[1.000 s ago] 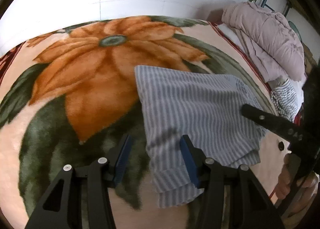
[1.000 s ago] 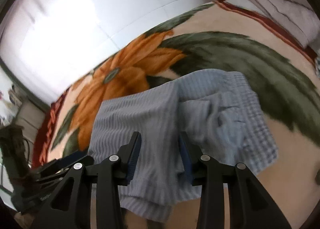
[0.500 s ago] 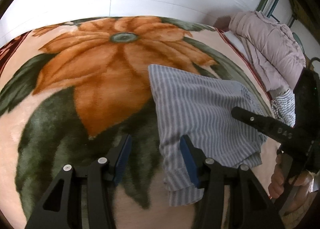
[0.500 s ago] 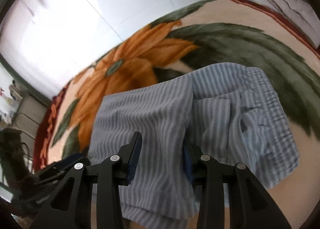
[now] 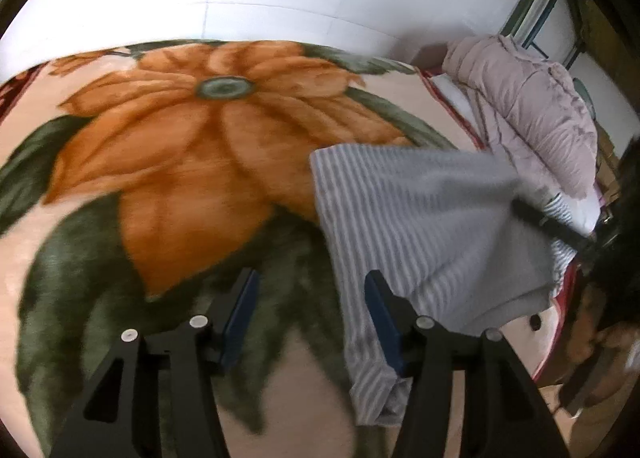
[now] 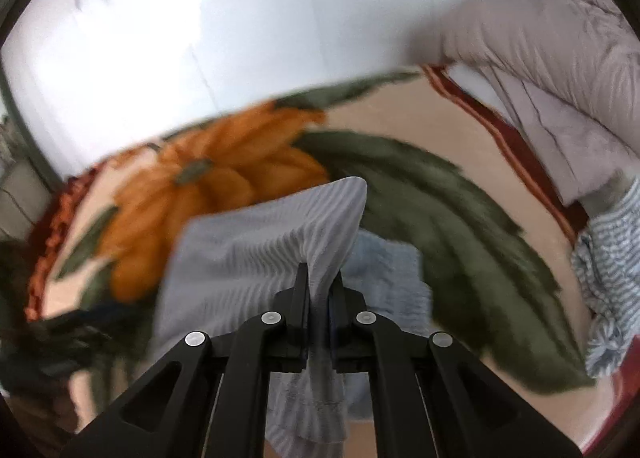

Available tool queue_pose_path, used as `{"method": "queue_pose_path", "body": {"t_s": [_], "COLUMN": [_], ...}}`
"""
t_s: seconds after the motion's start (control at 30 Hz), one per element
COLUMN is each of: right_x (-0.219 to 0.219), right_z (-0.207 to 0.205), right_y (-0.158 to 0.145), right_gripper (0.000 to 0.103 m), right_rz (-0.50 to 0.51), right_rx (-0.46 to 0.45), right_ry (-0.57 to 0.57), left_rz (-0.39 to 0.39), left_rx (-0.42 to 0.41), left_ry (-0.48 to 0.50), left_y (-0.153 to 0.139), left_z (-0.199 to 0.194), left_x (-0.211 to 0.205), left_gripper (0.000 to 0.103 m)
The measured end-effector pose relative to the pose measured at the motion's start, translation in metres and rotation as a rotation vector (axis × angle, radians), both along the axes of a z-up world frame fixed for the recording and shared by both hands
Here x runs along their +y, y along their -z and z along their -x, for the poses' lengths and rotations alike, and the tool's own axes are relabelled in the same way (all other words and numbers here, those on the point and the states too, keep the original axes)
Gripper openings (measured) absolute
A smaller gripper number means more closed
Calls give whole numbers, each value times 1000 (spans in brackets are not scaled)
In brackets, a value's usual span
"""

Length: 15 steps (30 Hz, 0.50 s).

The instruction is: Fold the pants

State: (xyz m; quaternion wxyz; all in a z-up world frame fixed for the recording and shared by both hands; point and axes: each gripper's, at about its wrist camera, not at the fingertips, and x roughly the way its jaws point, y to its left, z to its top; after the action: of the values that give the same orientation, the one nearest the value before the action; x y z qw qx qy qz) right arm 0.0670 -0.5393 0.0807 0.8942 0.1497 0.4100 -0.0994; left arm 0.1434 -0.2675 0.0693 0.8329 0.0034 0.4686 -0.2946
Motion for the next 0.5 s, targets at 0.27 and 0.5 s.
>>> {"method": "queue_pose_path", "body": {"t_s": [0.27, 0.5], "right_x": [-37, -49], "right_z": [24, 25], "right_y": [21, 32], "right_gripper": [49, 70], "right_rz": [-136, -217], "right_rx": [-19, 17], "right_ry": [107, 116], "left_rz": [84, 104], "left_rx": [95, 141], "left_ry": [9, 3], "left_y": [20, 37], "left_z": [-12, -14], "left_x": [-23, -38], "left_gripper": [67, 67]}}
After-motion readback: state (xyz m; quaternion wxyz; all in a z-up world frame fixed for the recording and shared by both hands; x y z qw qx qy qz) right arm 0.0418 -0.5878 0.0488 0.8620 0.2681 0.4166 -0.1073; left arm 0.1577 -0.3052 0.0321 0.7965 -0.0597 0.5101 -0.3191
